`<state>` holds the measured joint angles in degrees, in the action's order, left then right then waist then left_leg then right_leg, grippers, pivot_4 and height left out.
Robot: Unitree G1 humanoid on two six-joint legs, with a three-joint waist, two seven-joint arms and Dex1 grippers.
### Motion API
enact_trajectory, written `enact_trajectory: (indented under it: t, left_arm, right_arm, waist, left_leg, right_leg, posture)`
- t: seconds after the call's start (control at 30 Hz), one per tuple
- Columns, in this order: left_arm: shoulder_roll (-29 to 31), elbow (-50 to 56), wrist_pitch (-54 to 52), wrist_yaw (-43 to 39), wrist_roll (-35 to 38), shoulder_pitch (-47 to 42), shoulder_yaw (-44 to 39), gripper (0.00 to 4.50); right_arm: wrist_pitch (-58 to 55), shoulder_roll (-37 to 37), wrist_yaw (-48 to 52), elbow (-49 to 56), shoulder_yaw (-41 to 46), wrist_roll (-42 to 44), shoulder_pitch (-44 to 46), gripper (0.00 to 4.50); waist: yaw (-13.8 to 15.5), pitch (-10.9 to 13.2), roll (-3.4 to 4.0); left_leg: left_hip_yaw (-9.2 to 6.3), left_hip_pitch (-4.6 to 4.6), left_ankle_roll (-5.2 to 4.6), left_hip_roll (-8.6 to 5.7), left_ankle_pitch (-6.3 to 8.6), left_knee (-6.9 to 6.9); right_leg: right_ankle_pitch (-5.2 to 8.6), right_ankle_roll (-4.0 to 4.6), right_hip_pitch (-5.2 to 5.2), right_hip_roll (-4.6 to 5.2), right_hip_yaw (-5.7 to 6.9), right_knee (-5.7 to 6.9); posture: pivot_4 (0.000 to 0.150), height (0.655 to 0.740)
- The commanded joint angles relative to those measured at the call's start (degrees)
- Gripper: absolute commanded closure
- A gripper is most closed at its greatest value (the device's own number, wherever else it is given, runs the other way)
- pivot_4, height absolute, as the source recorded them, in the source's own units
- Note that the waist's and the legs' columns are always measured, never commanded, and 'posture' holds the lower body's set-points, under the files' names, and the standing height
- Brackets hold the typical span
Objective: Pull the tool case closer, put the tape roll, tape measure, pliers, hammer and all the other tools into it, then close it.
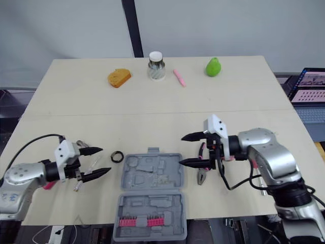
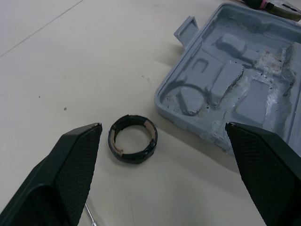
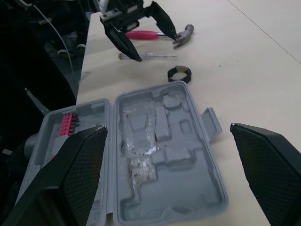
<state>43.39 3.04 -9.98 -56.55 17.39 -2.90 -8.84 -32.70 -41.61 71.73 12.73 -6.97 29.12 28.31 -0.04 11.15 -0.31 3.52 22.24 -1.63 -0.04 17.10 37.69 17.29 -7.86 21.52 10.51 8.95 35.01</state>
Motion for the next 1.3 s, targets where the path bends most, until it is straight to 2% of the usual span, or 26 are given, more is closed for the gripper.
enact_trajectory:
  t: [0.03,0.17,0.23,0.33,0.63,0.7,1.3]
  left_arm:
    - [-1.02,-3.04,3.67,-0.43,-2.13,-3.09,2.63,0.0]
    - [-1.09,-5.55,5.55,-1.1,-2.99,-4.47,3.63,0.0]
    - [-1.29,-7.89,6.8,-1.73,-3.43,-5.7,4.39,0.53]
    - [-1.71,-9.78,7.5,-2.25,-4.07,-7.22,5.8,1.8]
    - [-2.35,-12.2,10.34,-2.35,-6.85,-8.24,9.07,1.8]
    - [-2.46,-12.57,10.26,-2.23,-6.73,-8.56,9.16,2.34]
    - [-1.84,-15.71,10.36,-2.15,-10.95,-9.99,11.1,2.34]
  right_arm:
    - [0.32,1.04,-1.01,2.61,-0.82,0.1,1.58,0.07]
    - [0.4,1.43,-1.79,2.84,-1.29,-0.16,1.71,0.07]
    - [0.53,1.92,-2.67,3.0,-1.65,-0.58,1.6,0.0]
    - [0.58,2.61,-3.75,3.37,-2.06,-1.12,1.26,0.0]
    - [0.06,4.04,-6.12,4.76,-2.67,-1.36,0.16,0.0]
    - [-0.04,4.2,-6.55,5.0,-2.82,-1.34,0.07,0.0]
    - [-1.09,4.79,-8.55,7.2,-3.22,-0.67,-0.83,0.0]
  waist:
    - [0.25,-0.01,-0.01]
    - [0.11,-0.02,-0.03]
    - [0.06,-0.02,-0.03]
    - [0.03,-0.02,-0.03]
    - [-0.01,-0.02,-0.03]
    - [-0.01,-0.02,-0.03]
    - [0.0,-0.02,-0.03]
  left_leg:
    - [-0.01,0.0,-0.03,-0.02,0.02,0.07]
    - [-0.02,0.07,-0.1,-0.02,0.13,0.22]
    - [-0.01,0.07,-0.11,-0.02,0.14,0.23]
    - [0.01,0.07,-0.1,-0.04,0.14,0.27]
    - [0.01,0.07,-0.11,-0.07,0.16,0.28]
    - [0.01,0.07,-0.11,-0.05,0.16,0.28]
    - [0.01,0.07,-0.13,-0.06,0.18,0.29]
  right_leg:
    - [0.0,0.0,-0.02,0.01,0.0,0.04]
    - [0.0,0.0,-0.01,0.0,0.01,0.06]
    - [0.0,0.0,-0.01,-0.01,0.02,0.07]
    - [0.0,0.0,-0.02,-0.04,0.03,0.08]
    - [0.0,0.0,-0.02,-0.05,0.02,0.09]
    - [0.0,0.0,-0.02,-0.05,0.02,0.09]
    - [0.0,-0.01,-0.02,-0.05,0.03,0.09]
  posture:
    - [0.15,0.74]
    - [0.15,0.74]
    - [0.15,0.74]
    - [0.15,0.74]
    - [0.15,0.74]
    - [0.15,0.74]
    - [0.15,0.74]
